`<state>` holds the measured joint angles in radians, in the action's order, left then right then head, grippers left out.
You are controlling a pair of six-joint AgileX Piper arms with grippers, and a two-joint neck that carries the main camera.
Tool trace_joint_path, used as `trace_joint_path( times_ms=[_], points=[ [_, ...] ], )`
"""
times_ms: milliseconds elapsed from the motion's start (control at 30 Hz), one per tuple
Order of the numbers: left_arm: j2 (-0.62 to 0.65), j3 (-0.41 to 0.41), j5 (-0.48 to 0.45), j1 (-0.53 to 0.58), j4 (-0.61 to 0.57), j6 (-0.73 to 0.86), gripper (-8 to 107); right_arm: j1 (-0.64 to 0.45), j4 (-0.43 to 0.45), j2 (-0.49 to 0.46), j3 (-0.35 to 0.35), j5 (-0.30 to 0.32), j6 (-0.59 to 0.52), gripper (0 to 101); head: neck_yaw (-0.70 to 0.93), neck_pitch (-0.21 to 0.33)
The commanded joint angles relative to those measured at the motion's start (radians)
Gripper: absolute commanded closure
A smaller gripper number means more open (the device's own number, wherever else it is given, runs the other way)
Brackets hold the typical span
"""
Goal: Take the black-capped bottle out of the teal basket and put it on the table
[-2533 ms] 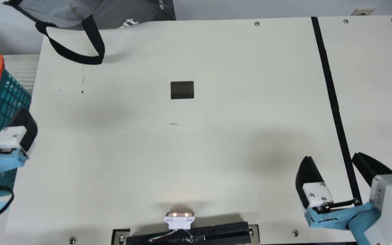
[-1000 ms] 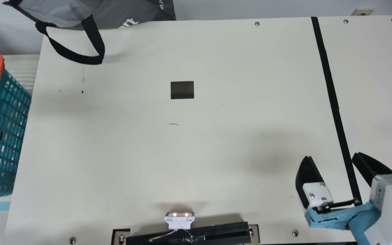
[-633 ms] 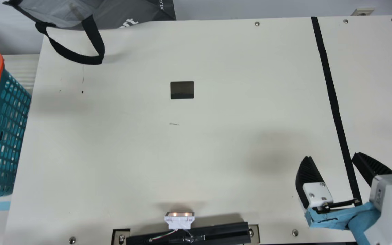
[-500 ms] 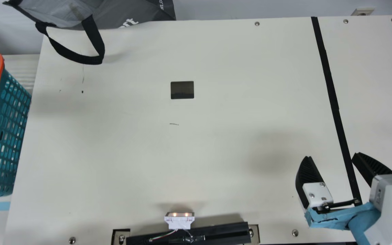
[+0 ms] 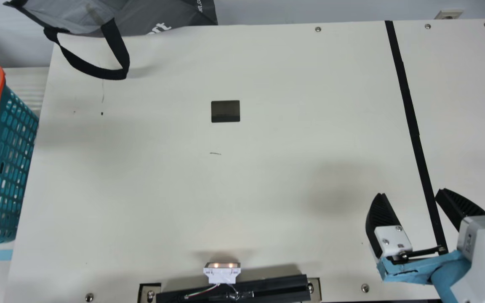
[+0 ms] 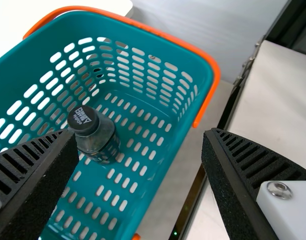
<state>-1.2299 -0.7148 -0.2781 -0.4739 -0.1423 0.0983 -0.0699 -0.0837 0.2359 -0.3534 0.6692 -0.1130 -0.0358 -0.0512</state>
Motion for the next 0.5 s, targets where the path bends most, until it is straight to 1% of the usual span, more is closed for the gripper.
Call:
trace_joint_path(
  times_ms=[0, 467],
  points=[
    [-0.009, -0.002, 0.001, -0.007, -0.008, 0.008, -8, 0.0, 0.0, 0.0, 0.0, 0.0, 0.0, 10, 0.008, 0.004],
    [-0.084, -0.02, -0.001, -0.106, -0.088, 0.106, -8, 0.0, 0.0, 0.0, 0.0, -0.001, 0.0, 10, 0.008, 0.004]
  ],
)
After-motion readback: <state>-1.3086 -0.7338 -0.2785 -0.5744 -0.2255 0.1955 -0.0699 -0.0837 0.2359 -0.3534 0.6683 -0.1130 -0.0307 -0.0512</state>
